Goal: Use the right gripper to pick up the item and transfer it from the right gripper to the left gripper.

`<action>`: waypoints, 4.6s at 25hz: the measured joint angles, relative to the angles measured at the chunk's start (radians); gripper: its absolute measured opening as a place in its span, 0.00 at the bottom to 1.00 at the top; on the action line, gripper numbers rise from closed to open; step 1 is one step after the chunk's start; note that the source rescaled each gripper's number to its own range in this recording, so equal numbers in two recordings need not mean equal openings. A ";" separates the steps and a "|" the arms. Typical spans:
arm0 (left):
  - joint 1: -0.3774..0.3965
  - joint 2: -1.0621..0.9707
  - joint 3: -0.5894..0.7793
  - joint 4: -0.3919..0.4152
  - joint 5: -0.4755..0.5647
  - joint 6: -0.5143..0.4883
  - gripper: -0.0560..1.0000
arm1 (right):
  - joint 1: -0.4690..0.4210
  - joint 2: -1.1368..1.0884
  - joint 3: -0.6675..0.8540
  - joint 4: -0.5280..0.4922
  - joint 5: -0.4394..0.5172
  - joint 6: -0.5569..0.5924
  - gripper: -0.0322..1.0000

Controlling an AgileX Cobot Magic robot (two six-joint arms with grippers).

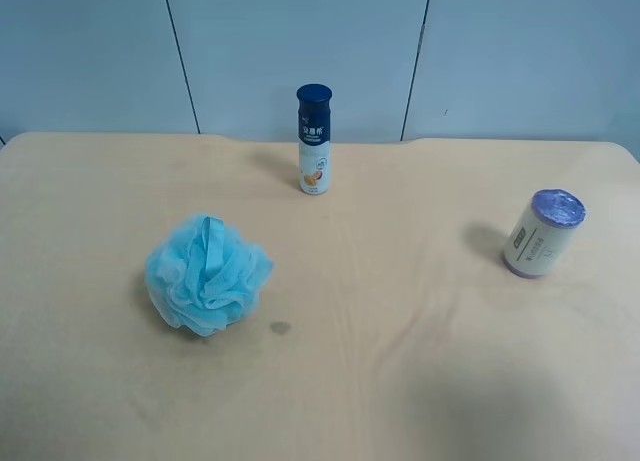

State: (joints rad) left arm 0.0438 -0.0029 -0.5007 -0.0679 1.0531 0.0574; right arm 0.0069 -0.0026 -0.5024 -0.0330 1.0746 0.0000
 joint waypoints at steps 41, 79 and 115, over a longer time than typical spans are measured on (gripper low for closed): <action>0.000 0.000 0.000 0.000 0.001 0.000 0.85 | 0.000 1.191 -0.354 0.033 -0.229 0.000 1.00; 0.000 0.000 0.000 0.000 0.001 0.000 0.85 | -0.041 1.635 -0.524 -0.012 -0.228 -0.014 1.00; 0.000 0.000 0.000 0.000 0.001 0.000 0.85 | -0.041 1.762 -0.531 0.011 -0.375 -0.015 0.04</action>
State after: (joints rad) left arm 0.0438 -0.0029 -0.5007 -0.0679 1.0540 0.0574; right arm -0.0344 1.7597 -1.0332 -0.0220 0.7000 -0.0147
